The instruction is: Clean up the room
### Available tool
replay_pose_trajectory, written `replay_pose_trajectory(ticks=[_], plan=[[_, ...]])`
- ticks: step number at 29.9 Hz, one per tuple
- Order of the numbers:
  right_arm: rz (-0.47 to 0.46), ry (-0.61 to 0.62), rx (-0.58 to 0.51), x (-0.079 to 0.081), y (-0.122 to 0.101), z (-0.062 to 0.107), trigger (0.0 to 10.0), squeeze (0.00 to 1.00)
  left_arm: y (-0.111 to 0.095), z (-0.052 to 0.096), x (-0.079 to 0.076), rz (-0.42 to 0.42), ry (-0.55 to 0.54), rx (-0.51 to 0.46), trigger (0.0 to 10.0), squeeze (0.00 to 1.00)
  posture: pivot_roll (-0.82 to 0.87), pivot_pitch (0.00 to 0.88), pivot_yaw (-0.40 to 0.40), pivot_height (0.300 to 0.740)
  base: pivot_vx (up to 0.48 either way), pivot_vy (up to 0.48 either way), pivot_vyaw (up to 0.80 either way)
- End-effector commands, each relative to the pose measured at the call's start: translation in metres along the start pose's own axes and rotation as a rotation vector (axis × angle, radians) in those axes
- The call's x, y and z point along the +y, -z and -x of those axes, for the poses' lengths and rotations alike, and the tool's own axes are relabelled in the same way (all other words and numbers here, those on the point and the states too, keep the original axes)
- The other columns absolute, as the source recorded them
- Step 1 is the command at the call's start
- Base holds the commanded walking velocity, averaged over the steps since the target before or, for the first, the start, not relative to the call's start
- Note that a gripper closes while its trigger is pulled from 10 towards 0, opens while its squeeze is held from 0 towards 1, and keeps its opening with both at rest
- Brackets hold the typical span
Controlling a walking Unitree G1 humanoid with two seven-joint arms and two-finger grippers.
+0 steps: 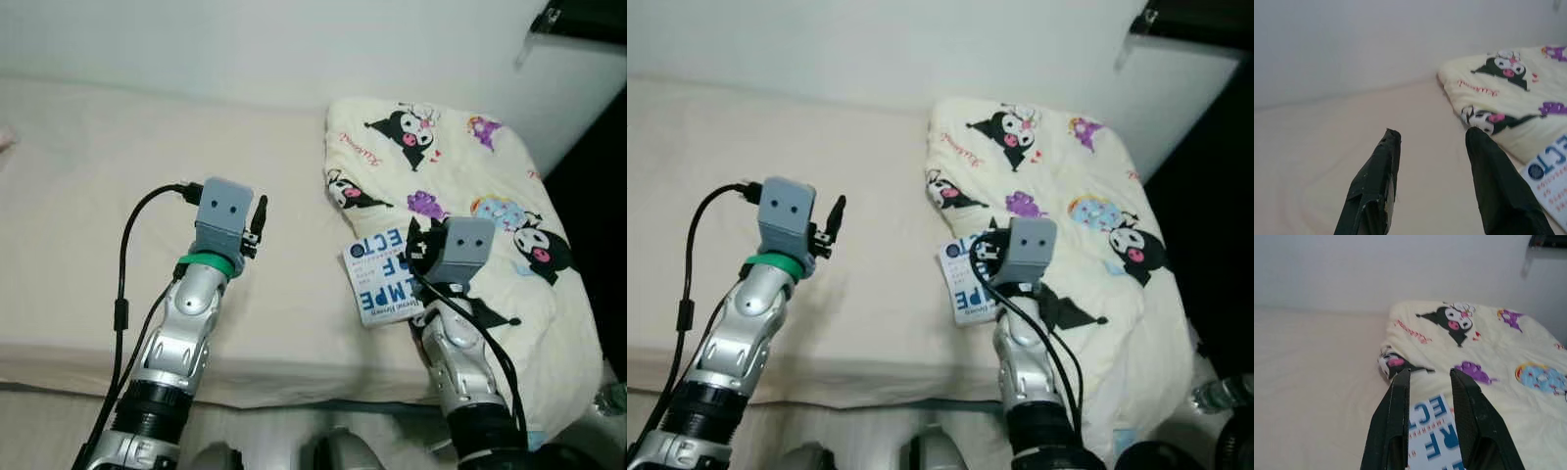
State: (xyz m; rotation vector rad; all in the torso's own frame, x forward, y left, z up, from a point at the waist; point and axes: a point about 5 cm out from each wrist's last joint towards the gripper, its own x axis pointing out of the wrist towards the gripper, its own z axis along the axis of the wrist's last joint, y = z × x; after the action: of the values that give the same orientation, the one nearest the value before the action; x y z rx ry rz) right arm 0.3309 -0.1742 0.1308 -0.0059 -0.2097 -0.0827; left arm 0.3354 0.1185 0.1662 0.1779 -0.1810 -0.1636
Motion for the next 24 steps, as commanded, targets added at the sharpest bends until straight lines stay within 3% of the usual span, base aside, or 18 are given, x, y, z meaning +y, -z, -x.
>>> replay_pose_trajectory(ticks=[1,8,9,12,15,17,18,21,22,23,24], plan=[[-0.005,0.037,0.034,-0.009,0.008,0.004,10.0,0.0,0.005,0.004,-0.001,-0.004,0.013,0.024,10.0,0.0,-0.06,0.107,0.012,0.625,0.0,0.0,0.0],[-0.017,0.059,0.051,-0.013,0.011,0.006,10.0,0.0,0.005,0.005,0.0,-0.007,0.011,0.029,10.0,0.0,-0.05,0.116,0.011,0.61,0.0,0.0,0.0],[-0.073,0.092,0.067,-0.018,0.014,0.007,10.0,0.0,0.006,0.007,0.0,-0.008,0.01,0.032,10.0,0.0,-0.05,0.125,0.011,0.605,0.0,0.0,0.0],[-0.122,0.124,0.082,-0.022,0.017,0.008,10.0,0.0,0.006,0.008,0.0,-0.008,0.01,0.034,10.0,0.0,-0.05,0.125,0.011,0.605,0.0,0.0,0.0],[-0.264,0.233,0.143,-0.038,0.028,0.013,10.0,0.0,0.007,0.01,0.0,-0.008,0.012,0.04,10.0,0.0,-0.05,0.14,0.013,0.605,0.0,0.0,0.0],[-0.264,0.233,0.143,-0.038,0.028,0.013,10.0,0.0,0.007,0.01,0.0,-0.008,0.012,0.04,10.0,0.0,-0.05,0.14,0.013,0.605,0.0,0.0,0.0],[-0.345,0.297,0.179,-0.045,0.035,0.016,10.0,0.0,0.008,0.011,0.0,-0.009,0.013,0.043,10.0,0.0,-0.05,0.146,0.016,0.605,0.0,0.0,0.0],[-0.345,0.297,0.179,-0.045,0.035,0.016,10.0,0.0,0.008,0.011,0.0,-0.009,0.013,0.043,10.0,0.0,-0.05,0.146,0.016,0.605,0.0,0.0,0.0],[-0.422,0.359,0.216,-0.051,0.044,0.019,10.0,0.0,0.008,0.012,0.0,-0.011,0.015,0.046,10.0,0.0,-0.05,0.159,0.02,0.605,0.0,0.0,0.0],[-0.422,0.359,0.216,-0.051,0.044,0.019,10.0,0.0,0.008,0.012,0.0,-0.011,0.015,0.046,10.0,0.0,-0.05,0.159,0.02,0.605,0.0,0.0,0.0],[-0.487,0.387,0.256,-0.055,0.053,0.022,10.0,0.0,0.008,0.013,0.001,-0.014,0.019,0.05,10.0,0.0,-0.04,0.172,0.024,0.605,0.0,0.0,0.0]])
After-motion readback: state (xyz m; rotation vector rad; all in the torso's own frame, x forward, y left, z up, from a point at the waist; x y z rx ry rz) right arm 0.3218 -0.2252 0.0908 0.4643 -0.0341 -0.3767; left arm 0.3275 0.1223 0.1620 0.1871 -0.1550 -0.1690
